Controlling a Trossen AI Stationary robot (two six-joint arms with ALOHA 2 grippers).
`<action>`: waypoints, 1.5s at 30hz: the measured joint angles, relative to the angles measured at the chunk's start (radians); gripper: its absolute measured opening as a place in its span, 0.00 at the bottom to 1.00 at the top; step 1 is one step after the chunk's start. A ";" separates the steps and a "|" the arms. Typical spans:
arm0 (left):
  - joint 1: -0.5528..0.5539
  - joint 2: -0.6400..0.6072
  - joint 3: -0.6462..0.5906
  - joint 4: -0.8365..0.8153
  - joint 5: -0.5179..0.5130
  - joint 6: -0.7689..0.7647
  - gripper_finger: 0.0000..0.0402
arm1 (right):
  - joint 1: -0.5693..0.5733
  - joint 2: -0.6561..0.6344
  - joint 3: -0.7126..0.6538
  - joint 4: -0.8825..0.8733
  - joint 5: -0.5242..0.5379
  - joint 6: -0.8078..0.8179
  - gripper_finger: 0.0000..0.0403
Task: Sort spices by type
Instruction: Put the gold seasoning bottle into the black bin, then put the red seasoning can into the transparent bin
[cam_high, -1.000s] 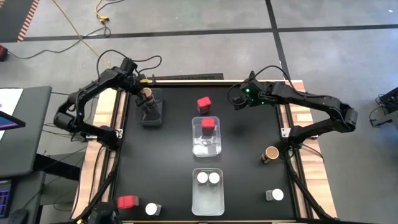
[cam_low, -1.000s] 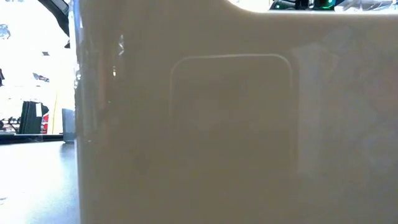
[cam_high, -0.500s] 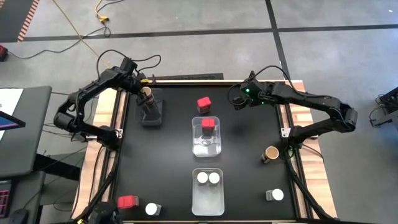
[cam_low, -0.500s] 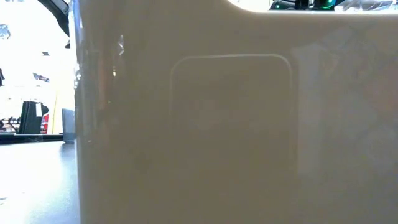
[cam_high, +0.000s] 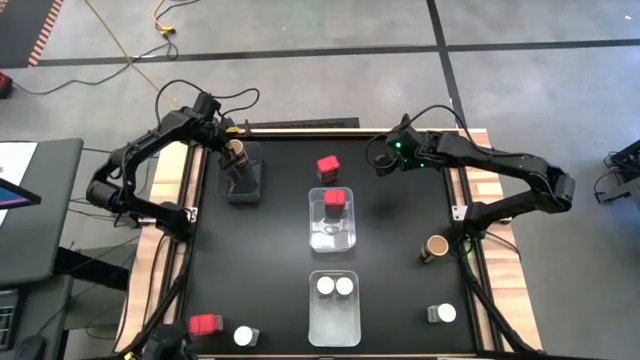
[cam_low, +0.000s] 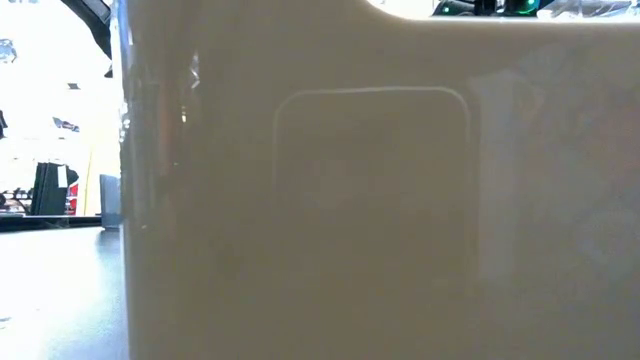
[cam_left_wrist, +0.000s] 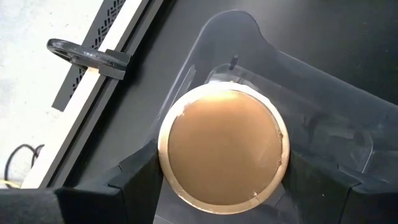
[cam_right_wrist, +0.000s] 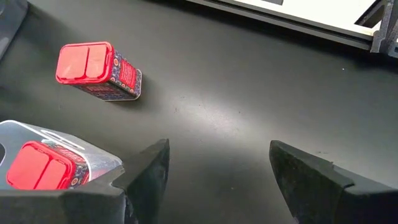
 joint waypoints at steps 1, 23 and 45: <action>0.000 0.000 0.000 0.000 -0.002 -0.002 0.69 | 0.000 0.000 0.000 0.000 0.000 0.000 0.75; 0.000 0.001 0.000 -0.001 -0.015 -0.011 0.85 | 0.000 0.000 0.000 0.000 0.000 -0.003 0.75; 0.000 0.001 0.134 -0.217 -0.004 -0.042 0.87 | 0.000 0.000 0.000 0.001 0.000 0.000 0.75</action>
